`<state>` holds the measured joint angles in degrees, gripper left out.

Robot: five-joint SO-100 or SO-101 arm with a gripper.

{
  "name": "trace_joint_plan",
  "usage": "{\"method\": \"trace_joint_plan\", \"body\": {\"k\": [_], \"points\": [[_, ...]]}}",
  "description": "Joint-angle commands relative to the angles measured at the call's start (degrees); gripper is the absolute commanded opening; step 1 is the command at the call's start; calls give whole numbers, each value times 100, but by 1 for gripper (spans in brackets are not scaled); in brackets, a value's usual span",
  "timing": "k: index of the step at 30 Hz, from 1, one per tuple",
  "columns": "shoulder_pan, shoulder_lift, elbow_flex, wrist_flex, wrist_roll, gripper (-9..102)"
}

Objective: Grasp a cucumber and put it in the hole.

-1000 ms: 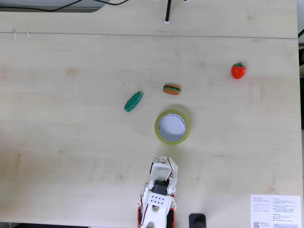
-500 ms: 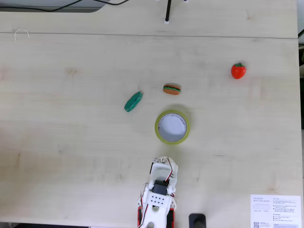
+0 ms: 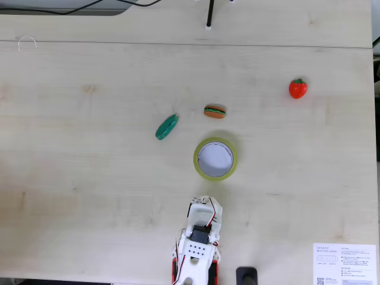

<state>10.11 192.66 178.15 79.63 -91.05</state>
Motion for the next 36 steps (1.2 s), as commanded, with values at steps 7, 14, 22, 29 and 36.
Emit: {"method": "trace_joint_plan", "body": {"k": [7,14,22,29,36], "points": [[26,44,-193,-149,105,0],[44,44,-756,-510,237,0],[44,35,-1828,-510,246,0],[26,-993,-3138,-53,299,2],[-519,-2505,-4131,-686,299,3]]}}
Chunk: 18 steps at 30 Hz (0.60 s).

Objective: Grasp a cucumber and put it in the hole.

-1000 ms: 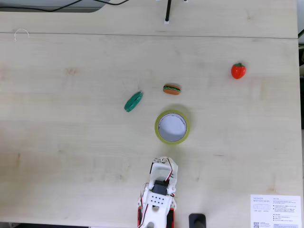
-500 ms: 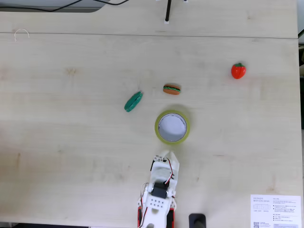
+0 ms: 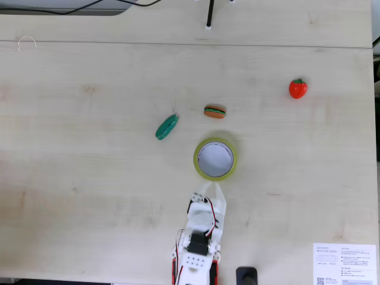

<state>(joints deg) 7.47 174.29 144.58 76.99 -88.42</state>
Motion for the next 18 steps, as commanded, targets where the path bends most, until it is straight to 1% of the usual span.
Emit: {"method": "trace_joint_plan", "body": {"k": [1,4,12,14,18], "points": [[-352,-949,-976,-475,35,3],[-615,-1802,-1661,-598,35,2],[-1187,-3841,-3393,-606,132,3],[-1345,-4271,-3744,-677,316,2],[-1617,-4922,-4087,-1072,694,4]]}}
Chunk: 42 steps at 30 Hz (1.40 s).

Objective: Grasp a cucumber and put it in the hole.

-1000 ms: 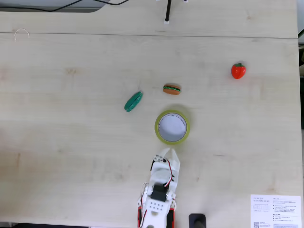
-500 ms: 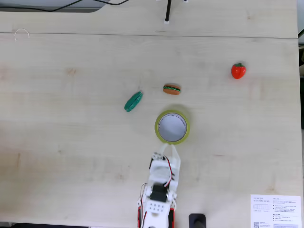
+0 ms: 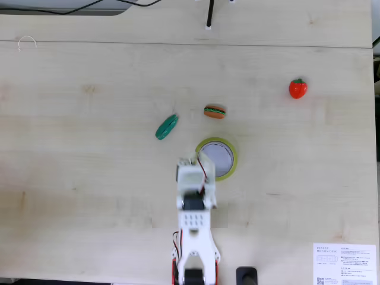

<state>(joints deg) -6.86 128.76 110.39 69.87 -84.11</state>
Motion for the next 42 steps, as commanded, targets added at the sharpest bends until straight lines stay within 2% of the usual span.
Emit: {"method": "trace_joint_plan", "body": {"k": [1,6,18,31,42], "points": [[-229,-510,-738,-413,396,4],[-264,-896,-800,-870,747,6],[-475,-1775,-791,-1081,2549,18],[-712,-2874,-940,-1257,2909,31],[-712,-4175,-1969,-1257,3331,37]]}}
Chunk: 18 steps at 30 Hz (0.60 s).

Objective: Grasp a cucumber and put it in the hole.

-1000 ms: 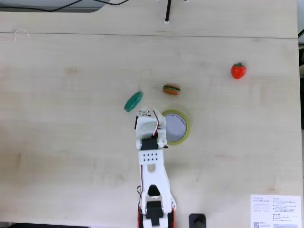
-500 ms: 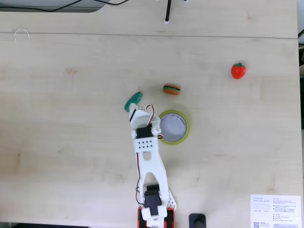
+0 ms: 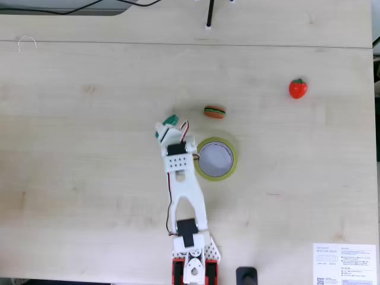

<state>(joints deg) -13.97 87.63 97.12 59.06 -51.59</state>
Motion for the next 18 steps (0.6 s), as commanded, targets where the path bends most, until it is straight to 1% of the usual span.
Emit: {"method": "trace_joint_plan", "body": {"k": [1,7,12,18], "points": [[0,-158,-712,-167,88,37],[0,-580,-835,-158,88,37],[0,-949,-967,-158,141,40],[-18,-1433,-1327,-158,211,40]]}}
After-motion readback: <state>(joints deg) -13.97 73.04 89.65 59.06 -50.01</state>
